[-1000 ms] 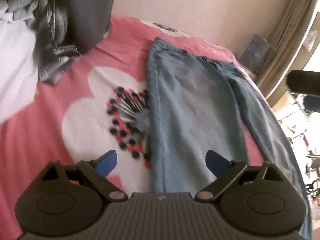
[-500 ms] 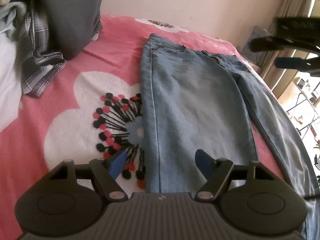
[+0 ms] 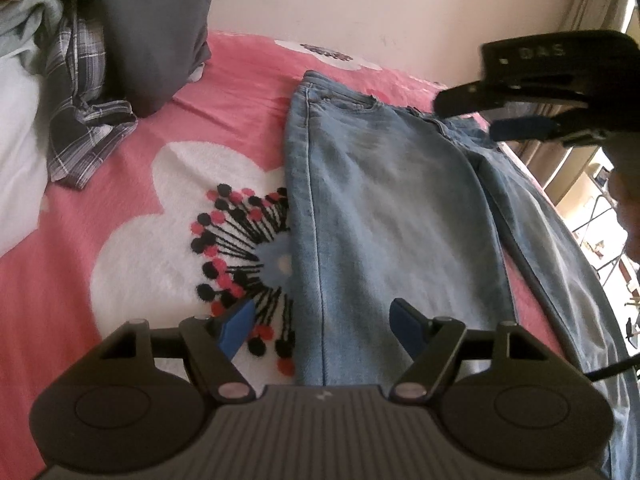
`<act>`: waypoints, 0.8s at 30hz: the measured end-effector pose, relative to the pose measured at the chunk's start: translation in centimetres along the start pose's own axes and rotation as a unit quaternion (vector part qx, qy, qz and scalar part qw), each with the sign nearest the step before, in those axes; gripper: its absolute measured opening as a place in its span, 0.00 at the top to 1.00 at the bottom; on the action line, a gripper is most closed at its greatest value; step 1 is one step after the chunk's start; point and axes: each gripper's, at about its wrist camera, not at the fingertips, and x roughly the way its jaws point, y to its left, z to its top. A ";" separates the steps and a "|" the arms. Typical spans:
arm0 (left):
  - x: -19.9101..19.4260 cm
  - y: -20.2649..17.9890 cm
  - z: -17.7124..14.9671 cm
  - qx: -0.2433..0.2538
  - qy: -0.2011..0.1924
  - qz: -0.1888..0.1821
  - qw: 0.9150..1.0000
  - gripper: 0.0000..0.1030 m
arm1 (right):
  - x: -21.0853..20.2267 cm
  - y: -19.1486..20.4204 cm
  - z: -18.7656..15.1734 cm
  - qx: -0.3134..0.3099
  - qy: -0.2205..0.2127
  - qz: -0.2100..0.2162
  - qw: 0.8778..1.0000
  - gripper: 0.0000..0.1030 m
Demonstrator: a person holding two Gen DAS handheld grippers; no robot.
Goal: Fold clothes
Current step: 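Grasp the jeans waistband with the right gripper while the left gripper pinches the leg edge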
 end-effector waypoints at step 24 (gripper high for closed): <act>0.5 -0.3 -1.0 -0.006 -0.032 -0.025 0.999 0.63 | 18.8 7.5 7.8 -0.122 0.129 0.008 0.984 0.20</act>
